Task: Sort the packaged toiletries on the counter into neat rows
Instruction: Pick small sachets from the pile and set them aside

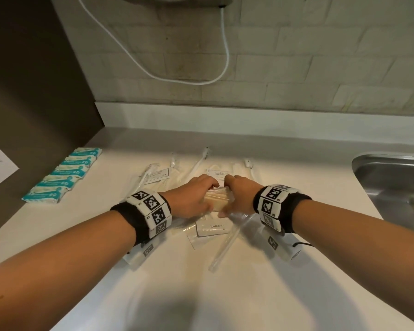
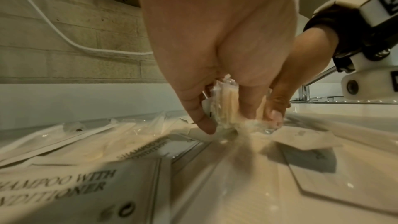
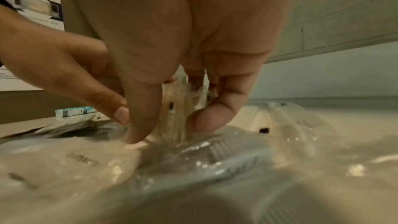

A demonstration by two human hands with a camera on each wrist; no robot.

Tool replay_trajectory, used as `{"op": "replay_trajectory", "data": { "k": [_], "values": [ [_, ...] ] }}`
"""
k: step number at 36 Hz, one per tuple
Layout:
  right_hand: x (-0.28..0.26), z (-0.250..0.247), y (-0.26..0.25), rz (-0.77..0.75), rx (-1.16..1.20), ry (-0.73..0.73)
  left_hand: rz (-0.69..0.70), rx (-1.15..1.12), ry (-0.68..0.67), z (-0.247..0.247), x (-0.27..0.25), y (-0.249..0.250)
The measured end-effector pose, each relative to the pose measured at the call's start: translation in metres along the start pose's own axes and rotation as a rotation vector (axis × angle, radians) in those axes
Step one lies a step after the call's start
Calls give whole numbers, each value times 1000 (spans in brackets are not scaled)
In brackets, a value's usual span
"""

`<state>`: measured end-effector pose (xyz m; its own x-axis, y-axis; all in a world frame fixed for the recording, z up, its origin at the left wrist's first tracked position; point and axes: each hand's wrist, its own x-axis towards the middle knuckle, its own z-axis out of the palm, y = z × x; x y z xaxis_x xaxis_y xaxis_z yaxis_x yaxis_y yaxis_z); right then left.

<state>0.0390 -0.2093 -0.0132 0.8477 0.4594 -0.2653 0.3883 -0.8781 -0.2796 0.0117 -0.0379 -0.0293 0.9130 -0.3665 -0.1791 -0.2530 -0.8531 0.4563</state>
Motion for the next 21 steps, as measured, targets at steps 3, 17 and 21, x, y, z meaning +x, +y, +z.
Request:
{"op": "replay_trajectory", "data": {
  "k": [3, 17, 21],
  "values": [
    [-1, 5, -1, -31, 23, -8, -21, 73, -1, 0, -1, 0],
    [1, 4, 3, -47, -103, 24, -54, 134, -13, 4, -2, 11],
    [0, 4, 5, -33, -162, 16, -40, 94, -15, 5, -2, 11]
  ]
}}
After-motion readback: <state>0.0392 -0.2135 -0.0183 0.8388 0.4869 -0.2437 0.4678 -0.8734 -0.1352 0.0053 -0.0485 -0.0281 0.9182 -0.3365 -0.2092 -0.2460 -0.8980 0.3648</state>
